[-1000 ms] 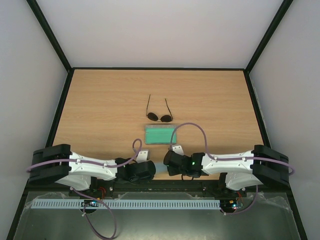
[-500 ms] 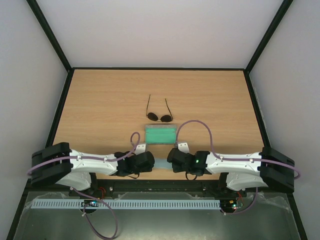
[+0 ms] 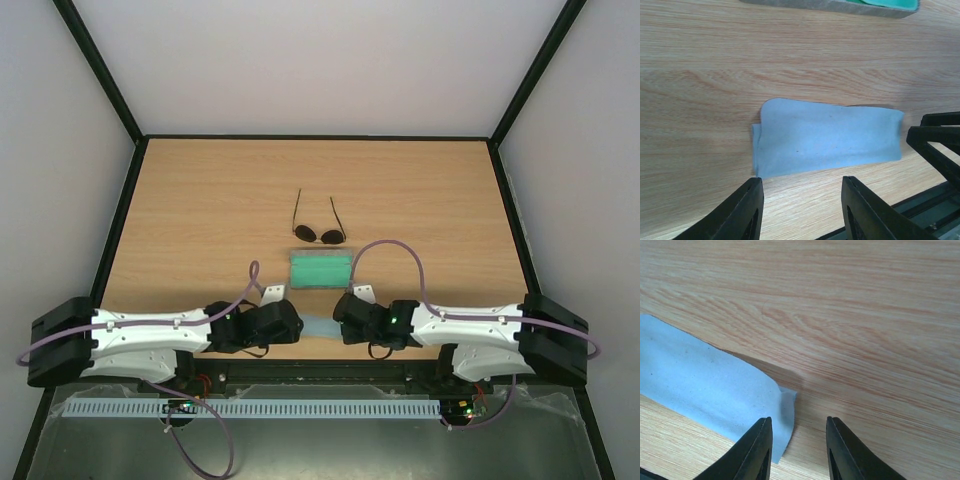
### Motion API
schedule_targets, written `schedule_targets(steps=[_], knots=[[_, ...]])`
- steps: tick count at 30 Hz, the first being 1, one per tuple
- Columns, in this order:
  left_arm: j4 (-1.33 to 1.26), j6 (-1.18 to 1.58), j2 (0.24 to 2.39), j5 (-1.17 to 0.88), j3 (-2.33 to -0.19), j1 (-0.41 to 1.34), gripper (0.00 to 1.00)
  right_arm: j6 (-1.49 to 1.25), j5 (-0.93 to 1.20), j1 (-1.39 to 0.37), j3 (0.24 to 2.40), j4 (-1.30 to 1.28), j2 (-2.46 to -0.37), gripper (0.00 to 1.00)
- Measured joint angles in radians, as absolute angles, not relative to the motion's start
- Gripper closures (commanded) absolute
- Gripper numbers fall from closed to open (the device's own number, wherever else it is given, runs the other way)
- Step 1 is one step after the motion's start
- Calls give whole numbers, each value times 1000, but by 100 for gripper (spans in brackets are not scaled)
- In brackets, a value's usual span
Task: Organize the sunglasses
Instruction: Adjust the glasses cleaning cloth at the center of the board, then pick up the glasses cleaning cloth from the center of the board.
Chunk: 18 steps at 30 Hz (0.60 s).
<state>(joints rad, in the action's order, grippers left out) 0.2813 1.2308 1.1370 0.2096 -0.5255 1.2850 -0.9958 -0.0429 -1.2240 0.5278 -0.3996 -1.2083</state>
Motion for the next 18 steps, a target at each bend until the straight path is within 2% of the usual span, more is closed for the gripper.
schedule_targets(steps=[9,18], knots=[[307,1231,1122,209,-469,1266,54,-1005,-3,-1224,525,-339,-1288,68],[307,1231,1067,205,-435,1251,54,-1004,-12,-1224,567,-309,-1357,78]])
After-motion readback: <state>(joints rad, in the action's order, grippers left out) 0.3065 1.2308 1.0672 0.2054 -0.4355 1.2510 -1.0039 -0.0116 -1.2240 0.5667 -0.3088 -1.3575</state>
